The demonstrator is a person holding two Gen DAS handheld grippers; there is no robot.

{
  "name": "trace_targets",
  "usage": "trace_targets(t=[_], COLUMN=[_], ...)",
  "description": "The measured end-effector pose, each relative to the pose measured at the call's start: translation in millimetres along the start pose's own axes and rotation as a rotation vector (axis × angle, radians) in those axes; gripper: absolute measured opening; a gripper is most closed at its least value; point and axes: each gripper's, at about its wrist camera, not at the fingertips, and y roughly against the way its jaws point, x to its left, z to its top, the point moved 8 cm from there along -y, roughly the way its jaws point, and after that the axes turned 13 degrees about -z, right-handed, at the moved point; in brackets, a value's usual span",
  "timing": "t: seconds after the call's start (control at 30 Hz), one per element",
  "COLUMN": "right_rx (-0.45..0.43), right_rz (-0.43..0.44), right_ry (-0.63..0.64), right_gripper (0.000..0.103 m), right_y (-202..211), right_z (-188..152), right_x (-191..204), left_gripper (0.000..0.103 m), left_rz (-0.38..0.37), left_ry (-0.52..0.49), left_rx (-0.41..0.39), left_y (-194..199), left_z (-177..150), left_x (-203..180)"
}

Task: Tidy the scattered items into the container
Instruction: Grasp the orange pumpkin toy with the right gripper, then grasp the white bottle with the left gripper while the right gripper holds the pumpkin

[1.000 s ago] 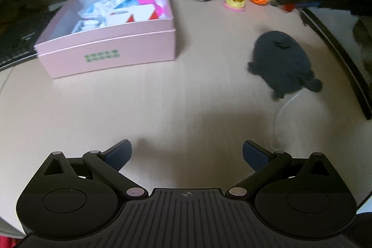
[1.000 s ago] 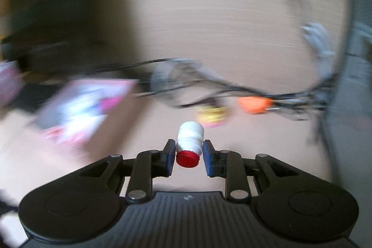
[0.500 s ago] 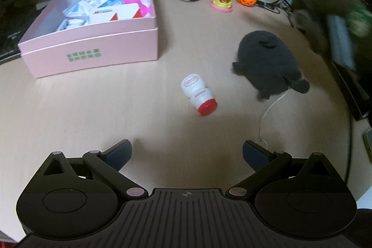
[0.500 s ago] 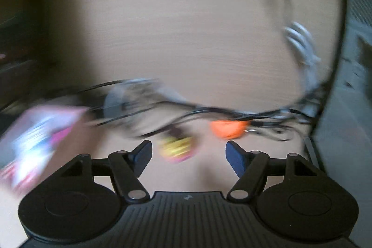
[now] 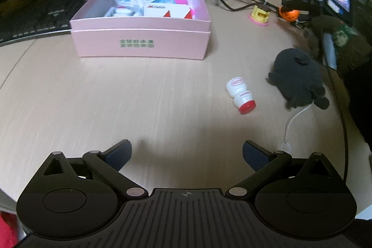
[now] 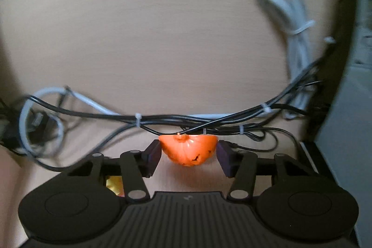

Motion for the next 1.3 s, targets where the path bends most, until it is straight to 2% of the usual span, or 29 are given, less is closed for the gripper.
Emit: trace_targets(t=[0.1,0.23,0.33,0.43,0.5,0.53,0.57,0.6,0.63,0.73,0.83,1.1,1.17,1.23,1.3], right_rx=[-0.022,-0.055,-0.06,-0.049,-0.031,-0.026,-0.019,-0.012,-0.005,0.035,0.065,0.056,0.063,0.07,0.08], right_rz=[0.054,0.127,0.159,0.171,0.177,0.179,0.176,0.177,0.178,0.204,0.212,0.19,0.193,0.201,0.208], right_ry=[-0.04,-0.021,-0.002,0.016,0.034,0.052,0.074,0.099,0.124,0.16,0.174,0.244,0.248,0.254,0.262], right_gripper=[0.052,0.052,0.052,0.052,0.052,0.052,0.052,0.052,0.052,0.052,0.052,0.052,0.052,0.052,0.052], right_y=[45.4,115.5,159.4,196.8,209.4,215.3,223.2,228.1,233.6,246.3,251.3,258.1,258.1,258.8,259.5], right_z=[-5.0,-24.8,-44.5,-65.7,-80.8,-89.5,-99.0,-106.0,-114.8,-138.7,-155.9,-169.4,-170.9,-174.4,-178.9], right_x=[-7.7,-18.1,-33.8,-61.3,-72.5,-76.4,-80.2,-80.9,-82.0,-83.4,-78.5,-67.4,-66.4,-64.3,-61.9], left_gripper=[0.103,0.103,0.103,0.103,0.102,0.097,0.089,0.068,0.067,0.081,0.078,0.076,0.076,0.079,0.078], left_rz=[-0.036,-0.084,-0.051,-0.045,-0.048,-0.057,-0.069,-0.082,-0.088,-0.117,-0.162,-0.367,-0.367,-0.324,-0.27], left_ry=[-0.04,-0.124,-0.2,-0.253,-0.288,-0.3,-0.31,-0.322,-0.336,-0.377,-0.399,-0.425,-0.456,-0.486,-0.478], left_rx=[-0.002,0.005,0.01,-0.033,-0.055,-0.059,-0.061,-0.058,-0.052,-0.052,-0.019,0.029,0.012,-0.01,0.0], left_y=[-4.9,-15.0,-26.2,-29.4,-30.6,-31.4,-32.0,-33.0,-34.5,-38.8,-45.3,-49.7,-43.7,-42.9,-48.9], left_z=[3.1,7.2,10.1,17.8,23.6,26.1,28.2,30.2,31.4,35.5,35.3,21.5,17.1,17.3,21.0], left_x=[-12.9,-35.5,-46.2,-49.7,-50.1,-50.0,-49.7,-49.6,-49.6,-50.2,-54.9,-92.7,-94.9,-88.6,-76.2])
